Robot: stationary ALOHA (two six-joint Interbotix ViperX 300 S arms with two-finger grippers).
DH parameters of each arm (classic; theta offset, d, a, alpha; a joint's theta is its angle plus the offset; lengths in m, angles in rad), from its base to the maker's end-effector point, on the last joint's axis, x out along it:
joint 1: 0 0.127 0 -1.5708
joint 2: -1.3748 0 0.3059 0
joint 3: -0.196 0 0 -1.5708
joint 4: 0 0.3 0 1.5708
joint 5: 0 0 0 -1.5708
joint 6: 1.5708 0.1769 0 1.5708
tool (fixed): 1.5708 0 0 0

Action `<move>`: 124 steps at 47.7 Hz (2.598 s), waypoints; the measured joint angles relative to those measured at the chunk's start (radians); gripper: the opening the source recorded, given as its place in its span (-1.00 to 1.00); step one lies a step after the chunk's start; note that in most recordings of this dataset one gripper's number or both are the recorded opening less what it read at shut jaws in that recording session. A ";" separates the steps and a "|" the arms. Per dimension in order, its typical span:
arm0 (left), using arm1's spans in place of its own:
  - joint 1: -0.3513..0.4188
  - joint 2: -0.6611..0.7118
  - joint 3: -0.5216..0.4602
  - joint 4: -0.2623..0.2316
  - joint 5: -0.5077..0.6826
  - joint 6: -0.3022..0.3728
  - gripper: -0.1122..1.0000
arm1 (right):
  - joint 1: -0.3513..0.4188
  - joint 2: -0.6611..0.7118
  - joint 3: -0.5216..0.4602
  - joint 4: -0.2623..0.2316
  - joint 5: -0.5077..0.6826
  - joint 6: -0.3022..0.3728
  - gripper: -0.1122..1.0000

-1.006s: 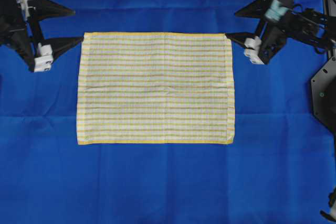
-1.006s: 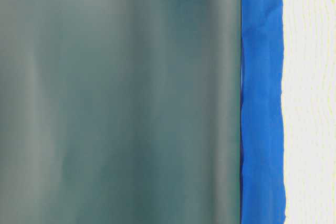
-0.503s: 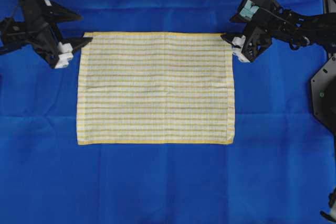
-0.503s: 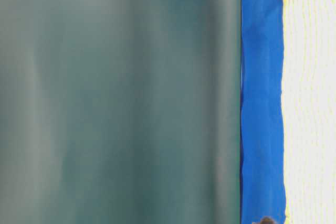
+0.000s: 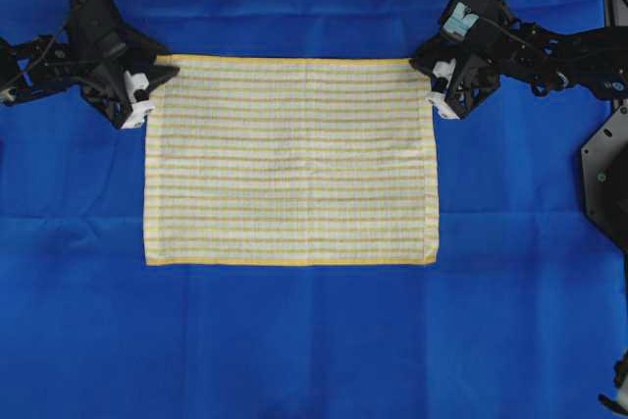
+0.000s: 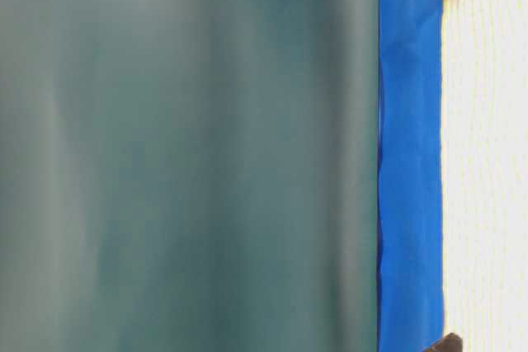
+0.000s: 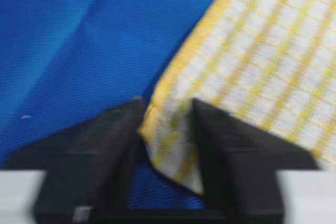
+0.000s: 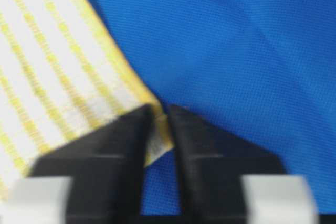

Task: Fold the yellow towel.
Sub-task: 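Fold the top edge down toward the bottom edge with both grippers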

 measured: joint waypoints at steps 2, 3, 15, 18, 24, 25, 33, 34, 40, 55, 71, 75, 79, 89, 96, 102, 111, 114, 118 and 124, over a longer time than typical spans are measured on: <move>0.000 -0.002 -0.003 0.002 0.014 0.000 -0.64 | 0.000 -0.002 0.000 -0.002 0.000 0.000 -0.72; 0.000 -0.003 -0.003 0.002 0.018 0.002 -0.70 | 0.002 -0.002 0.000 0.000 0.000 0.000 -0.72; -0.002 -0.011 -0.005 0.002 0.037 0.003 -0.72 | 0.005 -0.003 0.000 0.011 0.002 0.000 -0.72; 0.000 -0.015 -0.005 0.002 0.041 0.005 -0.72 | 0.005 -0.008 0.003 0.017 0.003 0.002 -0.72; -0.002 -0.040 0.003 0.000 0.061 0.008 -0.72 | 0.005 -0.032 0.015 0.023 0.009 0.000 -0.72; -0.002 -0.049 0.002 0.002 0.061 0.008 -0.72 | 0.005 -0.040 0.017 0.025 0.012 0.000 -0.72; 0.000 -0.144 0.002 0.002 0.094 0.011 -0.72 | 0.005 -0.117 0.032 0.026 0.043 0.000 -0.72; 0.000 -0.155 0.002 0.002 0.098 0.011 -0.72 | 0.003 -0.129 0.034 0.026 0.052 0.000 -0.72; 0.000 -0.218 0.003 0.002 0.129 0.012 -0.72 | 0.003 -0.193 0.035 0.026 0.080 -0.002 -0.72; -0.023 -0.255 0.012 0.002 0.141 0.008 -0.72 | 0.003 -0.258 0.037 0.026 0.112 -0.008 -0.72; -0.104 -0.299 0.017 0.000 0.164 -0.018 -0.72 | 0.063 -0.313 0.044 0.049 0.170 0.002 -0.72; -0.143 -0.334 0.025 0.002 0.189 -0.035 -0.72 | 0.109 -0.354 0.049 0.069 0.190 0.002 -0.72; -0.189 -0.380 0.041 0.002 0.196 -0.057 -0.72 | 0.155 -0.400 0.055 0.087 0.212 0.002 -0.72; -0.301 -0.466 0.087 0.000 0.204 -0.132 -0.72 | 0.276 -0.503 0.092 0.153 0.229 0.002 -0.72; -0.396 -0.509 0.120 0.002 0.204 -0.183 -0.72 | 0.362 -0.526 0.106 0.189 0.230 0.002 -0.72; -0.466 -0.531 0.133 0.000 0.206 -0.199 -0.72 | 0.445 -0.522 0.106 0.212 0.230 0.002 -0.72; -0.552 -0.529 0.135 0.002 0.206 -0.204 -0.72 | 0.528 -0.495 0.106 0.252 0.232 0.002 -0.72; -0.571 -0.526 0.135 0.002 0.204 -0.204 -0.73 | 0.548 -0.486 0.106 0.261 0.232 0.002 -0.72; -0.577 -0.517 0.135 0.000 0.204 -0.204 -0.72 | 0.563 -0.476 0.106 0.265 0.232 0.002 -0.72; -0.578 -0.497 0.133 0.002 0.206 -0.204 -0.72 | 0.575 -0.459 0.103 0.267 0.232 0.002 -0.72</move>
